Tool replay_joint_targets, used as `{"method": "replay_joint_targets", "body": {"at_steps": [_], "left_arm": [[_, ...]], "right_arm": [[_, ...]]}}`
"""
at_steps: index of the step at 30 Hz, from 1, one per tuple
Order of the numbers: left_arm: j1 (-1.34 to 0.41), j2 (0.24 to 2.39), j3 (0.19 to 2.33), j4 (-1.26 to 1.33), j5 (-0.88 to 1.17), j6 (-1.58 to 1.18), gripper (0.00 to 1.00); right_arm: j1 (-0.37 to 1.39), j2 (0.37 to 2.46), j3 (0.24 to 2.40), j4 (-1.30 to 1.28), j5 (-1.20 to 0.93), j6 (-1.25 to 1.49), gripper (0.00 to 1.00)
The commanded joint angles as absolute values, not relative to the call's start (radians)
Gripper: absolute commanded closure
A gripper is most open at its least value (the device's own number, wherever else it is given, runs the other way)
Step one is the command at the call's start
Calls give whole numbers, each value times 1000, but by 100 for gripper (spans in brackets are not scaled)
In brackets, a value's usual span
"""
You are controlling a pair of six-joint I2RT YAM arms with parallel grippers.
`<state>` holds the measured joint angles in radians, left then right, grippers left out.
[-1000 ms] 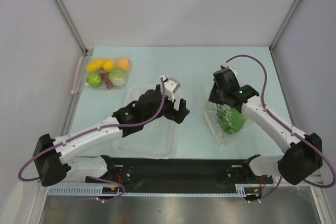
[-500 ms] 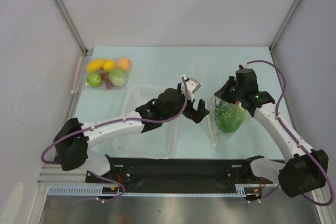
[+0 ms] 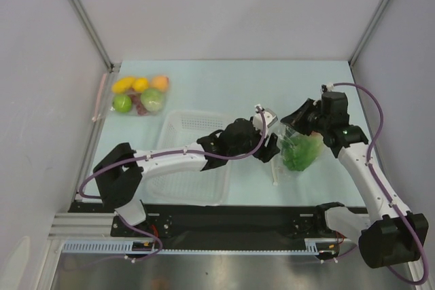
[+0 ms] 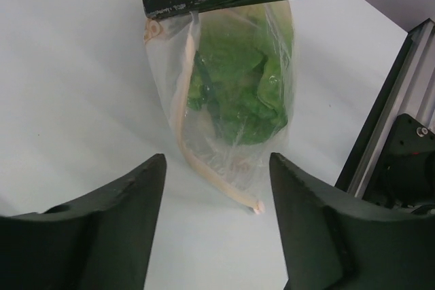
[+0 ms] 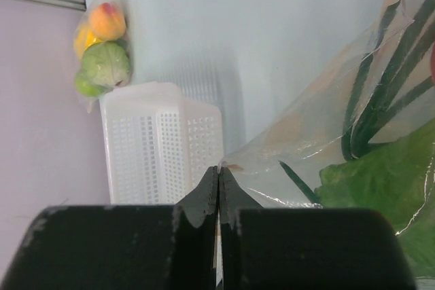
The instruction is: Open the zip-top bag and remove the fake food
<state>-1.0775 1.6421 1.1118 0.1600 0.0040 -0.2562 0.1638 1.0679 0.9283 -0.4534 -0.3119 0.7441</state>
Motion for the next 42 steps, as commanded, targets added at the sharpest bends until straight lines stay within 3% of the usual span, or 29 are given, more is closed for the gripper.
{"method": "replay_joint_targets", "body": {"at_steps": [1, 10, 13, 14, 20, 22, 23, 26, 30, 38, 42], "left_arm": [[-1086, 1664, 1180, 203, 3, -247, 35], [-1086, 1689, 1186, 238, 8, -230, 65], [-1086, 1692, 1189, 238, 18, -212, 85], [-1086, 1692, 1189, 238, 20, -207, 100], [-1086, 1631, 1184, 206, 98, -75, 100], [-1083, 1605, 1187, 161, 167, -3, 100], [-1081, 1591, 1192, 140, 191, 38, 100], [-1066, 1557, 1261, -25, 311, 141, 100], [-1046, 1532, 1334, -176, 428, 221, 99], [-1012, 1494, 1431, -402, 512, 314, 100], [-1003, 1485, 1485, -541, 526, 371, 100]], "right_arm": [[149, 1023, 922, -410, -376, 764, 100], [127, 974, 890, -448, -402, 753, 100], [123, 959, 882, -462, -414, 747, 100], [120, 954, 881, -469, -420, 739, 100], [117, 931, 884, -515, -423, 626, 100], [118, 911, 890, -512, -414, 589, 94], [118, 898, 891, -509, -414, 572, 89], [118, 836, 909, -465, -449, 477, 40], [118, 782, 948, -453, -453, 382, 20], [120, 637, 939, -416, -495, 232, 14], [118, 604, 942, -402, -626, 207, 12]]}}
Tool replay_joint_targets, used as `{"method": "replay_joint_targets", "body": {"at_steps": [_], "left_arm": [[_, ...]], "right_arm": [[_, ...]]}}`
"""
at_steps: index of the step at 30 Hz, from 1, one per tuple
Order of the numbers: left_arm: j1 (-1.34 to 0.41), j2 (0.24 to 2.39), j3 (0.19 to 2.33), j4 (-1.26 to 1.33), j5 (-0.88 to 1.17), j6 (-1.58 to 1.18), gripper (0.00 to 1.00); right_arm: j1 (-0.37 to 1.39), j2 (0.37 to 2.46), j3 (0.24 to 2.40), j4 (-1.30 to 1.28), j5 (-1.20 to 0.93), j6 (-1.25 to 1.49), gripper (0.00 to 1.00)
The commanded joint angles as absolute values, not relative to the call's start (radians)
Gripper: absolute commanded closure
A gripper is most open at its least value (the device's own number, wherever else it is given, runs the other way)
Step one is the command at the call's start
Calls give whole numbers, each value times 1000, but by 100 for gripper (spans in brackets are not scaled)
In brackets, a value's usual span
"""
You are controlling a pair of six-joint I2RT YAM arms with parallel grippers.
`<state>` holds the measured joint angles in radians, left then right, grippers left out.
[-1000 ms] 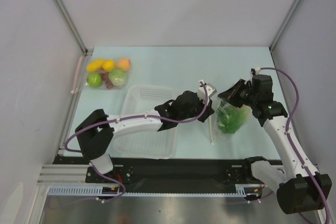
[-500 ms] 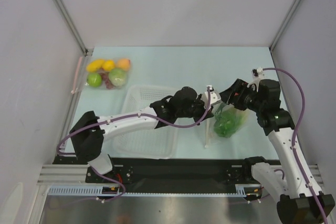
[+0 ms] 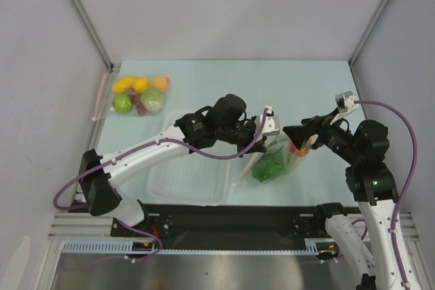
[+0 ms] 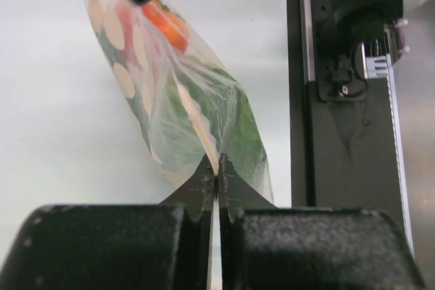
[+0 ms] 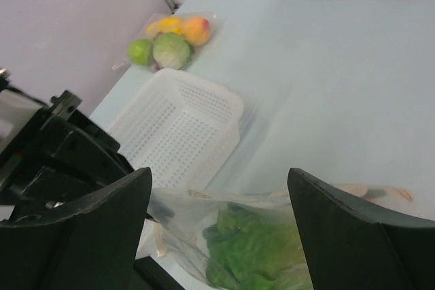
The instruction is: Open the zip-top bag and remove the fake food
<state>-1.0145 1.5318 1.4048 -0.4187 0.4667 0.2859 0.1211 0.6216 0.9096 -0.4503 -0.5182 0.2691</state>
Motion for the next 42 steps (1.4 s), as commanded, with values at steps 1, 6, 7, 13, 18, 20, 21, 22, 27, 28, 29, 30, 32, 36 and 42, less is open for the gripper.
{"method": "replay_joint_targets", "body": {"at_steps": [1, 6, 7, 13, 18, 20, 21, 22, 27, 28, 29, 30, 32, 36, 42], "left_arm": [[-1003, 1483, 1497, -567, 531, 380, 100], [-1003, 1471, 1560, -679, 554, 406, 100], [-1002, 1468, 1563, -684, 560, 408, 100], [-1003, 1483, 1620, -748, 589, 423, 100], [-1003, 1488, 1638, -776, 601, 428, 100], [-1003, 1482, 1638, -779, 606, 426, 100], [-1003, 1482, 1640, -778, 607, 425, 100], [-1003, 1479, 1638, -778, 610, 425, 100], [-1006, 1499, 1654, -769, 637, 422, 100], [-1006, 1503, 1658, -769, 637, 422, 100], [-1006, 1509, 1669, -769, 637, 422, 100], [-1008, 1520, 1672, -769, 637, 420, 100], [-1008, 1529, 1678, -758, 638, 420, 100], [-1008, 1537, 1675, -729, 618, 413, 99], [-1003, 1483, 1608, -629, 572, 388, 54]], "right_arm": [[118, 600, 940, -399, -667, 192, 12], [118, 603, 940, -426, -885, 91, 8], [118, 613, 943, -436, -917, 81, 7], [117, 649, 962, -391, -1037, 90, 8], [120, 684, 983, -410, -1074, 67, 8], [135, 695, 979, -397, -1081, 80, 8], [144, 693, 977, -390, -1081, 81, 9], [167, 696, 974, -390, -1072, 81, 8], [287, 733, 966, -387, -1008, 80, 11], [308, 739, 960, -390, -971, 78, 13], [349, 747, 957, -397, -956, 71, 17], [365, 750, 954, -400, -937, 69, 22], [385, 753, 950, -410, -885, 67, 35], [388, 747, 948, -465, -816, 40, 88], [384, 709, 940, -477, -715, 28, 100]]}}
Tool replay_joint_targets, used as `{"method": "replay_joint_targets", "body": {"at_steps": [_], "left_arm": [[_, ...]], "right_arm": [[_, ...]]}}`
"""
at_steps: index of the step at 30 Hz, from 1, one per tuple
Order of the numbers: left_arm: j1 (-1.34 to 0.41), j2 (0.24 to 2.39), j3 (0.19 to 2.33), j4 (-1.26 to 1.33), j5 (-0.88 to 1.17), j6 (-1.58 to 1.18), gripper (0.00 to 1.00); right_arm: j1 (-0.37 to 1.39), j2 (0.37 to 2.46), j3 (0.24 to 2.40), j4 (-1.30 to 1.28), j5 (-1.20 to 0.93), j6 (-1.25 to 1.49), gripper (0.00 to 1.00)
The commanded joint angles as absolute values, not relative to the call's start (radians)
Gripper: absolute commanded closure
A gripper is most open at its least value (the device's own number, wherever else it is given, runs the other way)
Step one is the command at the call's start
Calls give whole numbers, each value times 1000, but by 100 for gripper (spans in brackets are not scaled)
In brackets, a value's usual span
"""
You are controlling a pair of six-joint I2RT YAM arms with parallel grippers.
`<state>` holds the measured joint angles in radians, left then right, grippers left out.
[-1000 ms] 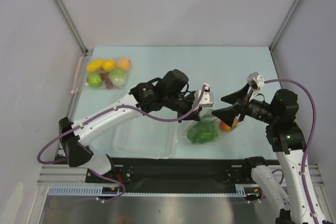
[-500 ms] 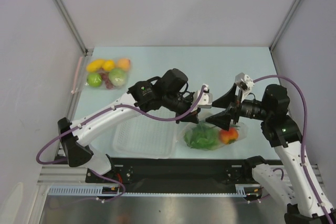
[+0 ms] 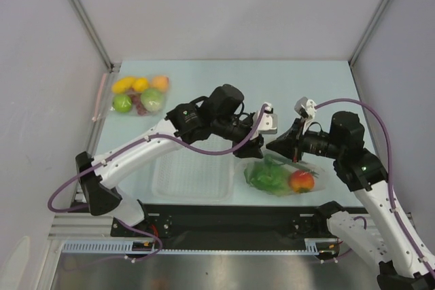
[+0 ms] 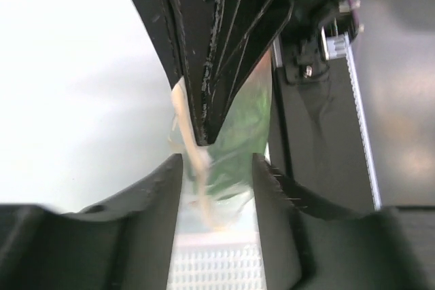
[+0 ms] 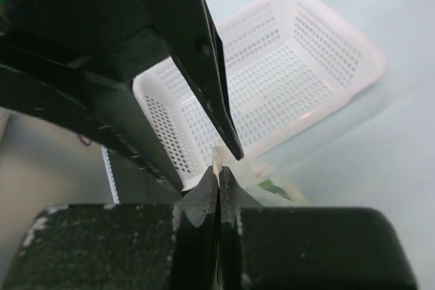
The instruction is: Open the zip-top bag and remove the fake food
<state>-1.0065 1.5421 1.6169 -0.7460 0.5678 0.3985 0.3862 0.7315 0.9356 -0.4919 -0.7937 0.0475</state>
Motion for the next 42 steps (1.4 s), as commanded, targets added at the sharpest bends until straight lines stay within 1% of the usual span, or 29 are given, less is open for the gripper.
{"method": "replay_joint_targets", "body": {"at_steps": [1, 3, 6, 11, 14, 18, 22, 33, 35, 37, 38, 39, 42], "left_arm": [[-1002, 1473, 1592, -612, 566, 384, 47], [-993, 1442, 1543, -569, 555, 371, 36], [-976, 1410, 1479, -526, 554, 350, 34], [-953, 1359, 1368, -424, 538, 302, 32], [-925, 1330, 1289, -350, 538, 273, 32], [-896, 1327, 1250, -285, 529, 258, 32], [-887, 1364, 1247, -264, 546, 250, 31], [-885, 1390, 1166, -229, 592, 226, 32], [-885, 1393, 1160, -224, 595, 218, 53], [-885, 1393, 1160, -233, 603, 218, 70], [-885, 1393, 1169, -241, 606, 219, 93], [-885, 1393, 1172, -259, 603, 222, 100], [-885, 1385, 1189, -296, 610, 229, 100]], "right_arm": [[376, 704, 942, -476, -706, 28, 100], [361, 693, 940, -474, -696, 32, 100], [304, 689, 945, -474, -731, 35, 100], [195, 690, 974, -495, -844, 29, 100], [183, 689, 1003, -518, -888, 20, 100], [179, 687, 1031, -514, -954, 37, 100], [179, 667, 1049, -486, -971, 80, 100], [178, 664, 1106, -489, -962, 87, 100], [178, 664, 1104, -486, -957, 86, 100], [178, 666, 1103, -506, -948, 75, 100], [176, 666, 1104, -518, -933, 66, 100], [176, 666, 1104, -529, -925, 48, 100], [176, 663, 1109, -564, -900, 25, 100]]}}
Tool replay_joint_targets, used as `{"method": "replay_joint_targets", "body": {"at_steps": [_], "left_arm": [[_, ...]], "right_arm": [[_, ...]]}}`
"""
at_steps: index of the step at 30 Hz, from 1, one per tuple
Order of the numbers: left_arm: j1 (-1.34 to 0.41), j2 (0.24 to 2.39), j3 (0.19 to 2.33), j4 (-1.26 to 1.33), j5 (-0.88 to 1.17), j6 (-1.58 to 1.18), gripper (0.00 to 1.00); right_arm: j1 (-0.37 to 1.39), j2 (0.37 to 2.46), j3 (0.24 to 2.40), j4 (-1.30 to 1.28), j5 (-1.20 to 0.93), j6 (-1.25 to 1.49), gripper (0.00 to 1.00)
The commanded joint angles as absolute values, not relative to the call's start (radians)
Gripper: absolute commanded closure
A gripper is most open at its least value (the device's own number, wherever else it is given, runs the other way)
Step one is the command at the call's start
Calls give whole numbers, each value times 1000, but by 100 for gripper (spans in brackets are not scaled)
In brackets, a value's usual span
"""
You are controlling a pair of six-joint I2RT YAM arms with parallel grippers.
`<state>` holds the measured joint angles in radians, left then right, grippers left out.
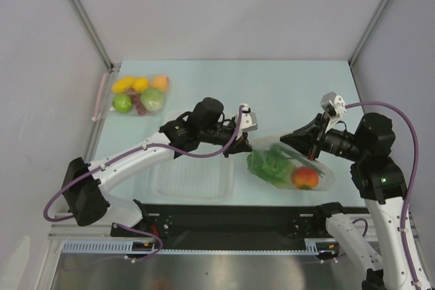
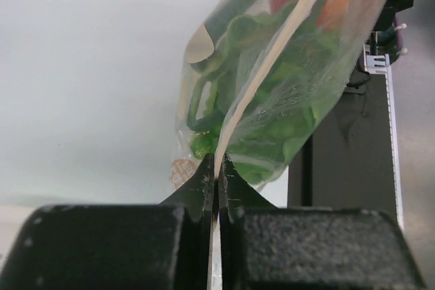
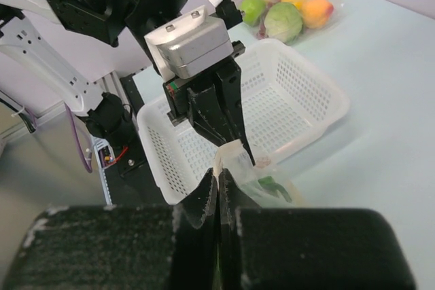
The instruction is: Open the zip-top bag and remove the fake food
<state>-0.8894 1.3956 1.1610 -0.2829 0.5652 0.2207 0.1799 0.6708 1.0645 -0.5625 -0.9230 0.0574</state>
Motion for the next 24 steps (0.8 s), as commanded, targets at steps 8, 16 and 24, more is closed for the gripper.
{"method": "replay_joint_targets", "body": {"at_steps": [8, 16, 24], "left_arm": [[-910, 1394, 1356, -540, 594, 293, 100], [-992, 1459, 1454, -702, 555, 356, 100], [-1015, 1519, 1581, -802, 548, 406, 100]], "right_arm": [[176, 686, 1198, -744, -741, -89, 41], [178, 729, 1230, -732, -833, -91, 23], [227, 732, 1154, -735, -890, -75, 23]]}}
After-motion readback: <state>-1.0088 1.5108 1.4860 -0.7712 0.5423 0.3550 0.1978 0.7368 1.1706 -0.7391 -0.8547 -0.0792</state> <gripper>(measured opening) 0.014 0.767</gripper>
